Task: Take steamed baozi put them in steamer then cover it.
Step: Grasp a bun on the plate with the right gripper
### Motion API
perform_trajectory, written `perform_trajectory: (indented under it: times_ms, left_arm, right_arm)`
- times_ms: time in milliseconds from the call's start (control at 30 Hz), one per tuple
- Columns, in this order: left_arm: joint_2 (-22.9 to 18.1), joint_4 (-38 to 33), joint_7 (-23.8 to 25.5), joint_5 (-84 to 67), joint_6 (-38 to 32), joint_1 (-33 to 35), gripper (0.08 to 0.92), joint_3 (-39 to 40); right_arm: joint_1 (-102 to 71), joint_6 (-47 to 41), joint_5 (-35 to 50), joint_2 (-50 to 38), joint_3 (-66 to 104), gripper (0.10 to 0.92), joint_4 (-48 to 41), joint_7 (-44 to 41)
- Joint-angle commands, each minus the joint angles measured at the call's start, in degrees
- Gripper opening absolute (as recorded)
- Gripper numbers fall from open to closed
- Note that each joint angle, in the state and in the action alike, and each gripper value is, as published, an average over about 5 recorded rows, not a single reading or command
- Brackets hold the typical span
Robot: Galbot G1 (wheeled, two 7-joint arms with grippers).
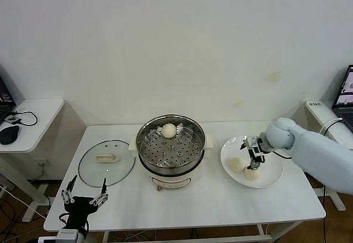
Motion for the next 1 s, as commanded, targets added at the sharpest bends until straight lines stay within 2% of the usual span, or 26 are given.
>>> perform_trajectory:
  times_ms: [33, 733, 833, 1000]
  left_arm:
    - [-0.03, 0.11, 0.02, 0.09, -0.08, -0.02, 0.823, 0.08]
    - [-0.16, 0.81, 0.06, 0.25, -0.07, -0.29, 0.823, 0.29]
    - [-0.15, 0.79, 0.06, 0.24, -0.08, -0.2, 0.823, 0.27]
    - [-0.26, 0.66, 0.03, 0.27, -0.08, -0.1, 0.823, 0.31]
  right_arm:
    - [-2.7, -0.06, -1.62, 3.46, 1.63, 0.823, -3.45, -0.17]
    - [-3.3, 0.4, -3.62, 6.49, 3.3, 0.821, -9.56, -0.82]
    - [-3.23, 0.28, -3.7, 6.83, 3.33, 0.807, -10.05, -0.9]
    - [-3.04, 0.05, -3.81, 7.27, 3.38, 0.74, -10.65, -1.49]
